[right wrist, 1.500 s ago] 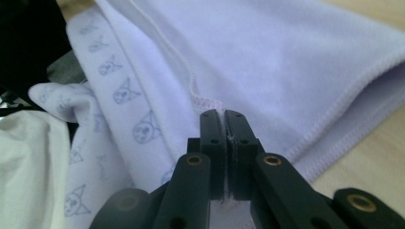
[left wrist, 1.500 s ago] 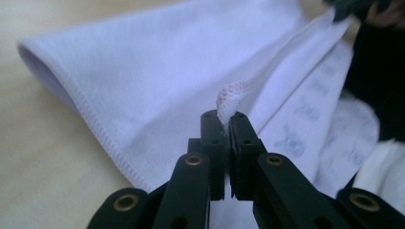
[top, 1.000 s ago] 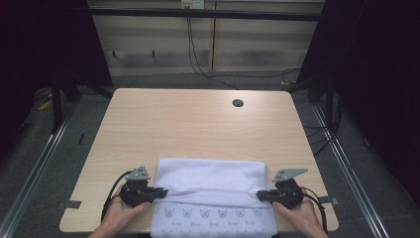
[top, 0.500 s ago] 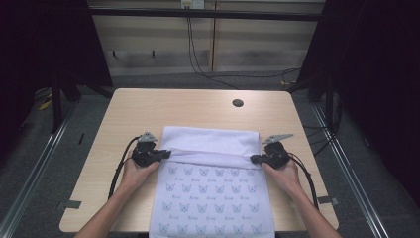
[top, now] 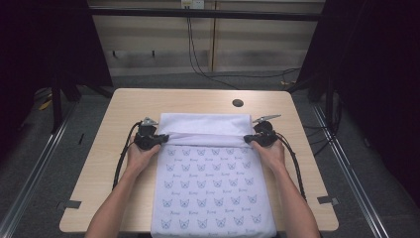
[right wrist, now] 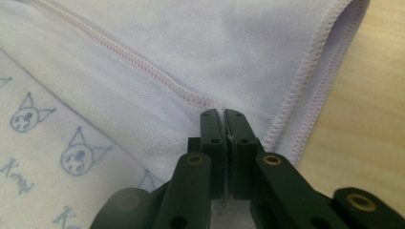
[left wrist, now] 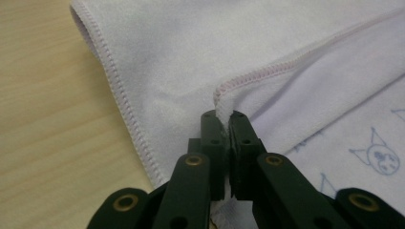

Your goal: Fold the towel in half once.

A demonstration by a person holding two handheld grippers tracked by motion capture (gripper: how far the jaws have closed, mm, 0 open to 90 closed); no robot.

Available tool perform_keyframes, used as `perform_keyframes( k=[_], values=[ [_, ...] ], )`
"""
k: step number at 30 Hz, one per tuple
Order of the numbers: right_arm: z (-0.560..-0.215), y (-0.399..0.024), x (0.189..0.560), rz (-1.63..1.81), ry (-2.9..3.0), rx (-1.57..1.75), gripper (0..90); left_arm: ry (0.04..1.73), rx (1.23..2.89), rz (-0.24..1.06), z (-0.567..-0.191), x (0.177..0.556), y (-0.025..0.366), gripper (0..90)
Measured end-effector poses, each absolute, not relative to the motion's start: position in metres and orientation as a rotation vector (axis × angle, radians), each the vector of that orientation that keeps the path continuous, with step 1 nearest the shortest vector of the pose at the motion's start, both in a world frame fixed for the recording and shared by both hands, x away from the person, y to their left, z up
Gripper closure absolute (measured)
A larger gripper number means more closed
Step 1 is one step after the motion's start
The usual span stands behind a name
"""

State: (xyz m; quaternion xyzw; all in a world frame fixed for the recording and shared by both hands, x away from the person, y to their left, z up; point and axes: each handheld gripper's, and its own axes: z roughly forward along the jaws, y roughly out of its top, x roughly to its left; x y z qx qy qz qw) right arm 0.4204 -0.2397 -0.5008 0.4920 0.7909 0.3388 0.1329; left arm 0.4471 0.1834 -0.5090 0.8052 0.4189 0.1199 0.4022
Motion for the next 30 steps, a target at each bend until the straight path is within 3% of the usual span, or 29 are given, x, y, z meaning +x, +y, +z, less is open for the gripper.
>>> perform_keyframes(
  k=[7, 22, 30],
  values=[
    [-0.502, -0.233, 0.442, 0.961, 2.222, 1.478, 87.9, 1.141, 2.037, 0.389, -0.507, 0.461, 0.173, 86.9],
    [-0.497, -0.245, 0.434, 0.906, 2.238, 1.498, 88.0, 1.142, 2.002, 0.306, -0.504, 0.46, 0.169, 86.8],
    [-0.454, -0.266, 0.427, 1.268, 2.1, 1.422, 87.9, 1.024, 1.824, 0.261, -0.448, 0.446, 0.191, 86.7]
  ],
)
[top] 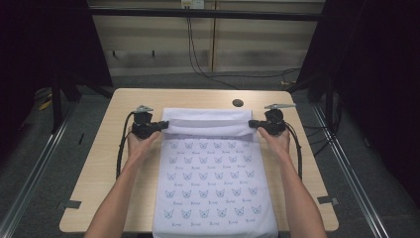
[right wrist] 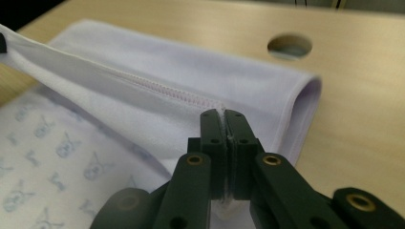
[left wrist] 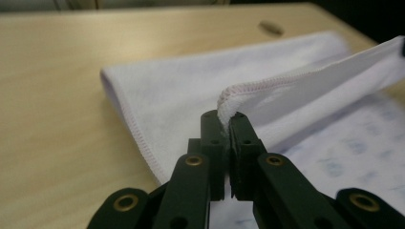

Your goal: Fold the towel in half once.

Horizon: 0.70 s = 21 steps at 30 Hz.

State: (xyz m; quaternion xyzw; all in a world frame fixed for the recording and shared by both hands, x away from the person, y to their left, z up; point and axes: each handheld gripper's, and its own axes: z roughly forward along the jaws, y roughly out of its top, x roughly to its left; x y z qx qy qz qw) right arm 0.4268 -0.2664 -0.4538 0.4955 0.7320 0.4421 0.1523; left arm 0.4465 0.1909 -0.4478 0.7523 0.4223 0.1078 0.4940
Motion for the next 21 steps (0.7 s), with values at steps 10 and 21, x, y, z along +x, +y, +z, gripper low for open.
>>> perform_keyframes(
  k=[10, 21],
  values=[
    [-0.366, -0.288, 0.391, 1.515, 2.017, 1.208, 87.7, 0.804, 1.674, 0.212, -0.36, 0.393, 0.203, 86.3],
    [-0.339, -0.296, 0.306, 1.595, 2.084, 1.04, 87.8, 0.665, 1.731, 0.178, -0.348, 0.301, 0.22, 86.6]
  ],
)
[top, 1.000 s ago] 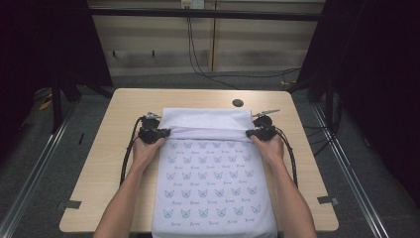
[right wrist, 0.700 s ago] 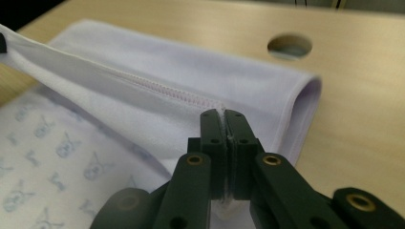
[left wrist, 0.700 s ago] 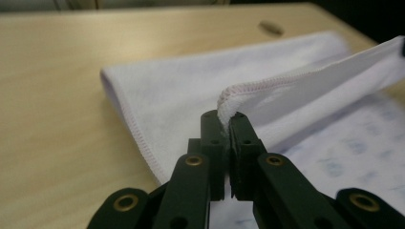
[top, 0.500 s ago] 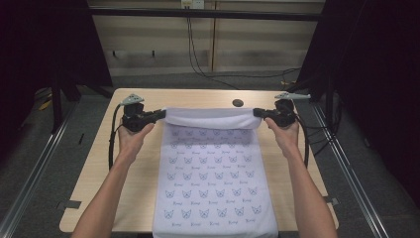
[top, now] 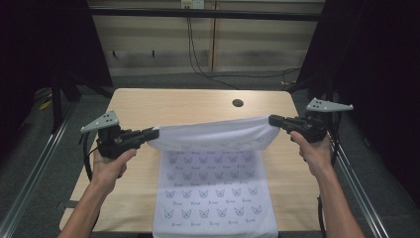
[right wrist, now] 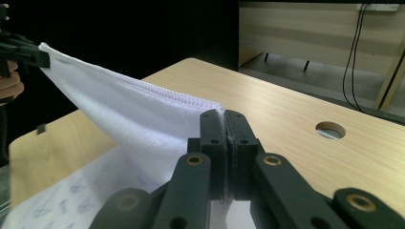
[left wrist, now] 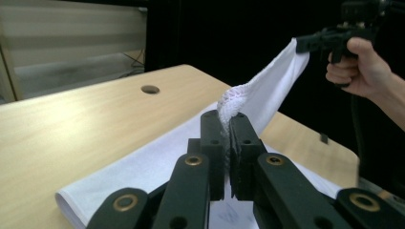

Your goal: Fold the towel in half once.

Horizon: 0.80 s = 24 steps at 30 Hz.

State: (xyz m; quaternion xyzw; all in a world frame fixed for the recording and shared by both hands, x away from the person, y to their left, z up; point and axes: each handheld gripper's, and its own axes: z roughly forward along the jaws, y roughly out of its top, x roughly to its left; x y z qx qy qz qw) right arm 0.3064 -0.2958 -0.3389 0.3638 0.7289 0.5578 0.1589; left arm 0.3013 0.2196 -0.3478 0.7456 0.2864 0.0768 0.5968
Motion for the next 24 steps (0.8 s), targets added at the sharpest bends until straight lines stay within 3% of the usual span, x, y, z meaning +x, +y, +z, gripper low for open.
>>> perform_keyframes(
  k=[5, 8, 15, 21, 24],
  values=[
    [-0.316, -0.293, 0.264, 1.661, 2.054, 0.919, 87.8, 0.628, 1.727, 0.185, -0.327, 0.26, 0.227, 86.7],
    [-0.319, -0.292, 0.242, 1.647, 2.085, 0.896, 87.8, 0.603, 1.797, 0.188, -0.34, 0.24, 0.226, 86.7],
    [-0.384, -0.294, 0.199, 1.546, 2.246, 1.029, 87.7, 0.627, 1.8, 0.046, -0.41, 0.21, 0.227, 86.5],
    [-0.428, -0.297, 0.17, 1.532, 2.349, 1.094, 86.2, 0.664, 1.97, -0.04, -0.453, 0.191, 0.221, 85.6],
    [-0.443, -0.296, 0.158, 1.493, 2.453, 1.095, 80.2, 0.631, 2.044, -0.123, -0.462, 0.184, 0.216, 81.8]
  ],
)
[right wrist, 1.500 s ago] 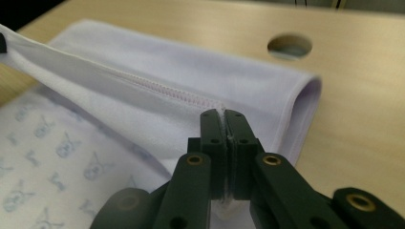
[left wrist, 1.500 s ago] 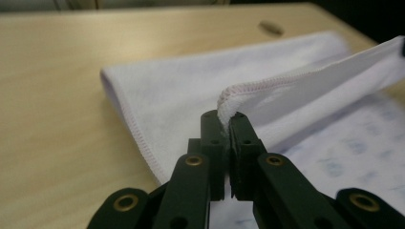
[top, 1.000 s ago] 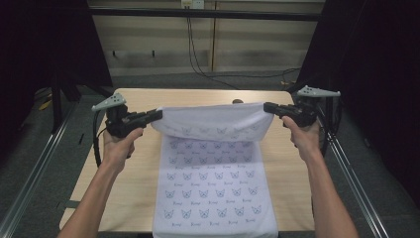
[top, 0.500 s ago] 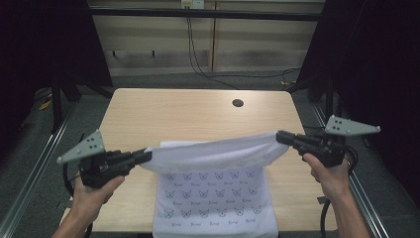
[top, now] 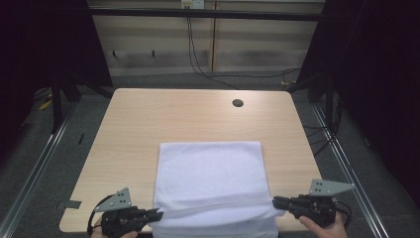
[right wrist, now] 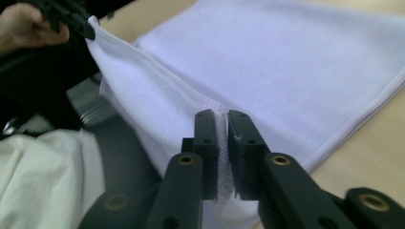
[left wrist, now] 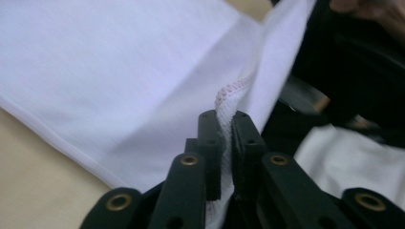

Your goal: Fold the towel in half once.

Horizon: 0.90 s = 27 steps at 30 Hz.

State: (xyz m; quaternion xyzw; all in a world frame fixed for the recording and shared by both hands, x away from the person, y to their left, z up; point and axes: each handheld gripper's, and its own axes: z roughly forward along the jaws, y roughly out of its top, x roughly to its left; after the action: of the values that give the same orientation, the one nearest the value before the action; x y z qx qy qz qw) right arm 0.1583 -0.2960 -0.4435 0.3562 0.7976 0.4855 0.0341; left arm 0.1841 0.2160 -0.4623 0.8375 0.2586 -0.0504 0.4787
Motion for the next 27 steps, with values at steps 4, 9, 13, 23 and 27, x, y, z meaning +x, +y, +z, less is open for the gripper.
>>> perform_keyframes(
  k=[4, 9, 13, 23, 27],
  values=[
    [-0.454, -0.294, 0.141, 1.485, 2.541, 1.074, 74.9, 0.552, 2.073, -0.236, -0.46, 0.18, 0.207, 76.2],
    [-0.453, -0.299, 0.131, 1.521, 2.542, 1.074, 67.7, 0.554, 2.016, -0.24, -0.458, 0.18, 0.217, 70.7],
    [-0.455, -0.303, 0.149, 1.485, 2.48, 1.123, 69.2, 0.627, 1.993, -0.159, -0.46, 0.2, 0.223, 70.6],
    [-0.465, -0.272, 0.235, 1.361, 2.472, 1.125, 63.1, 0.807, 2.005, -0.036, -0.473, 0.278, 0.213, 70.5],
    [-0.471, -0.256, 0.265, 1.274, 2.497, 1.105, 63.4, 0.836, 2.016, -0.001, -0.474, 0.312, 0.2, 71.2]
  ],
)
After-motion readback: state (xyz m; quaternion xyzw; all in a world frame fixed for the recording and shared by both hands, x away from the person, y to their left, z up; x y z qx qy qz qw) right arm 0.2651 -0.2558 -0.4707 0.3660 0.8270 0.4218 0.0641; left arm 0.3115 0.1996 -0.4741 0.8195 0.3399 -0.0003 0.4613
